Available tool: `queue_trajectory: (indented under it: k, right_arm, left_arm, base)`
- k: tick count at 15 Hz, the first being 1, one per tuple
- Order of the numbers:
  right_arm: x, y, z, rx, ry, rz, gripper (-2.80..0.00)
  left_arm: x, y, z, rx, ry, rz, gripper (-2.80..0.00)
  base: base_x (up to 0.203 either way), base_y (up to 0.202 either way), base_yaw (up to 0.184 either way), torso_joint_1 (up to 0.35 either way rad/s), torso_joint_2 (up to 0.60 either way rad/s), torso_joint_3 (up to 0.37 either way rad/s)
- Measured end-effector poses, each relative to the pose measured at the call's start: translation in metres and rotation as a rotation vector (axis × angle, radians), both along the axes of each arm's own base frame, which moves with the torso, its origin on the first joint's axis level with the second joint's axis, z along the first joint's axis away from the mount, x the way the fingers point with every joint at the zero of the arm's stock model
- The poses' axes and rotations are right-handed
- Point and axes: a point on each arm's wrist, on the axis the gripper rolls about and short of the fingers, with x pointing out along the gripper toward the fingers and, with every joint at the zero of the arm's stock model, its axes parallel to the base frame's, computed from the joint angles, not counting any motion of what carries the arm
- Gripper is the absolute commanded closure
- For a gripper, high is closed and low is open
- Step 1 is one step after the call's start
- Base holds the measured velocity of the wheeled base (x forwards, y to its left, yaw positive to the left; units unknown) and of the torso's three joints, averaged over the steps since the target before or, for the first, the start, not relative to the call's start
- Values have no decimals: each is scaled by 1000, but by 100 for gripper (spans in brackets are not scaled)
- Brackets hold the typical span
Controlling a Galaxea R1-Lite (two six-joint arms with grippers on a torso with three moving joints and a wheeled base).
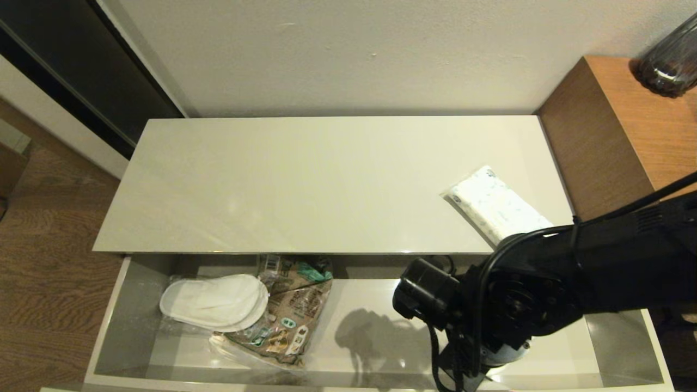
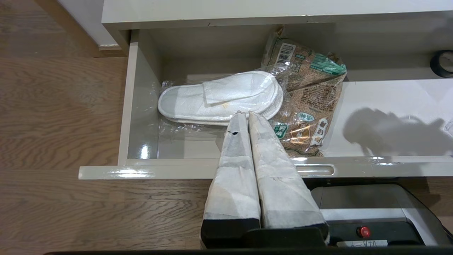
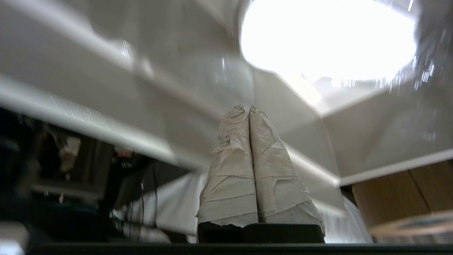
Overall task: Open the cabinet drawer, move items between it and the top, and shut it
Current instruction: Close the drawer
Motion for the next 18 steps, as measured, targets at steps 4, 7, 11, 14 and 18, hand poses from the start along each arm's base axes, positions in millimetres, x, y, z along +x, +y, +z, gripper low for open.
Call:
queue_trajectory:
  k: [4, 7, 11, 14, 18]
  right_arm:
    - [29, 32, 6, 62, -51, 65, 0]
    - [33, 38, -4, 41, -24, 82, 0]
    - [18, 19, -19, -28, 37, 72, 0]
    - [9, -7, -22, -76, 72, 37, 0]
    - [12, -28, -28, -85, 88, -41, 0]
  left_arm:
    - [0, 0, 0, 0, 0, 1, 0]
    - [0, 0, 0, 0, 0, 0, 0]
    - [0, 0, 0, 0, 0, 0, 0]
    - [0, 0, 0, 0, 0, 0, 0]
    - [0, 0, 0, 0, 0, 1, 0]
  base:
    - [0, 0, 0, 0, 0, 0]
    - [0, 0, 0, 0, 0, 0]
    - [0, 0, 0, 0, 0, 0]
    - [0, 0, 0, 0, 0, 0]
    - [0, 0, 0, 0, 0, 0]
